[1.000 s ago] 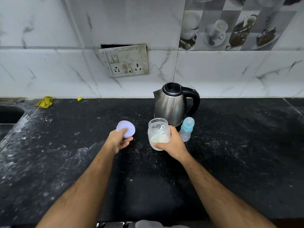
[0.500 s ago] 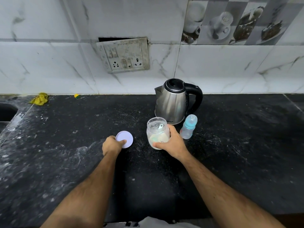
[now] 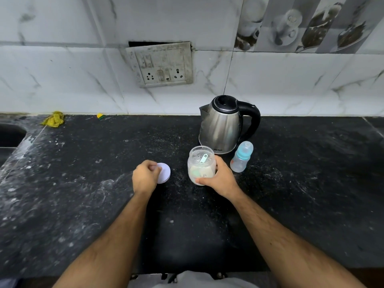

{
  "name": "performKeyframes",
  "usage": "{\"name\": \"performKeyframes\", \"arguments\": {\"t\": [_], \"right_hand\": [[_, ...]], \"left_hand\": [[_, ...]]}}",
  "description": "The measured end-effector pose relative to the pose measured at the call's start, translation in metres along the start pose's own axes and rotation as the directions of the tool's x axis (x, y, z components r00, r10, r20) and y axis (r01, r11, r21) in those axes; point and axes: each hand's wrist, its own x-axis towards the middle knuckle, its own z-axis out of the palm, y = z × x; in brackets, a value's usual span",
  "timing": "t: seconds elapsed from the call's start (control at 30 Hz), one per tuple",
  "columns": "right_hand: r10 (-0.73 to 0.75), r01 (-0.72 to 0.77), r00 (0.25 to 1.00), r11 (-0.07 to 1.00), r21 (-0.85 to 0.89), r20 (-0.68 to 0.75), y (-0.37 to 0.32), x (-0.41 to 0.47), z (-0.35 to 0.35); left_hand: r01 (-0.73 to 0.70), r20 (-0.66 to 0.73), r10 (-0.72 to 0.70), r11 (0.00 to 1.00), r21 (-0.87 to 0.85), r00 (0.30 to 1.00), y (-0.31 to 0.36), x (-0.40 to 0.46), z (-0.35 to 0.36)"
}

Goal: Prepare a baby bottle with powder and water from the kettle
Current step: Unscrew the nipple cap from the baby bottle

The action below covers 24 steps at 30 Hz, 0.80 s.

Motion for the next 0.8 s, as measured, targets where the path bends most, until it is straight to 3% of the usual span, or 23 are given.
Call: {"name": "performKeyframes", "arguments": {"t": [0.1,0.2,0.43,0.8], "right_hand": [[0.019,-0.019,0.999,1.0,-0.017,0.04,0.001,0.005,0.004],[0.024,-0.022,0.994,1.0,-0.02,0.104,0.0,0.01,0.011],[0.041,-0.043,0.975,0.999,0.005,0.219,-0.001,0.024,0.034],[0.046,-0.05,0.972,0.999,0.013,0.23,0.002,0.033,0.047]], "left_hand": [[0.004,0.289,0.079,0.961,-0.275,0.954,0.017,-0.014,0.004],[-0.005,0.452,0.175,0.936,-0.352,0.875,0.025,-0.026,0.005],[0.002,0.423,0.163,0.931,-0.364,0.891,0.021,-0.024,-0.008],[0.023,0.404,0.135,0.932,-0.363,0.905,0.013,-0.023,-0.005]]}}
